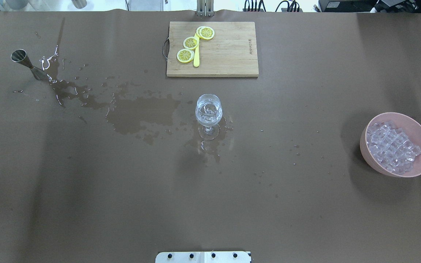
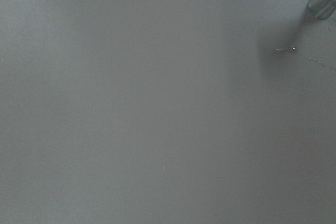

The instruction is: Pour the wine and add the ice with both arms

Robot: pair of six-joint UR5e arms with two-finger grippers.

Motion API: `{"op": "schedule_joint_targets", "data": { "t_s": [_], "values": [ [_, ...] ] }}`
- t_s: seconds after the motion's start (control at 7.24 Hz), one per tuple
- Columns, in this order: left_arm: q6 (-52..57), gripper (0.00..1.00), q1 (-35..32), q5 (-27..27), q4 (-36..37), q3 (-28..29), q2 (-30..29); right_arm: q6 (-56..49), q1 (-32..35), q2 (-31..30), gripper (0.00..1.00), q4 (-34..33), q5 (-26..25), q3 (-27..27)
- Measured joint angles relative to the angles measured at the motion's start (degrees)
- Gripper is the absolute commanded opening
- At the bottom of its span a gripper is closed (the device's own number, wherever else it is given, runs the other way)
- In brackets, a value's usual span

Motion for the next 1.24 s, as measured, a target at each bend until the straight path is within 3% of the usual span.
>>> {"op": "schedule_joint_targets", "data": {
  "t_s": [1.24],
  "values": [
    [-0.5, 0.98, 0.0, -0.1, 0.0, -0.9, -0.3, 2.7, -0.6, 0.0, 1.0, -0.4, 0.4, 0.4]
  ]
}}
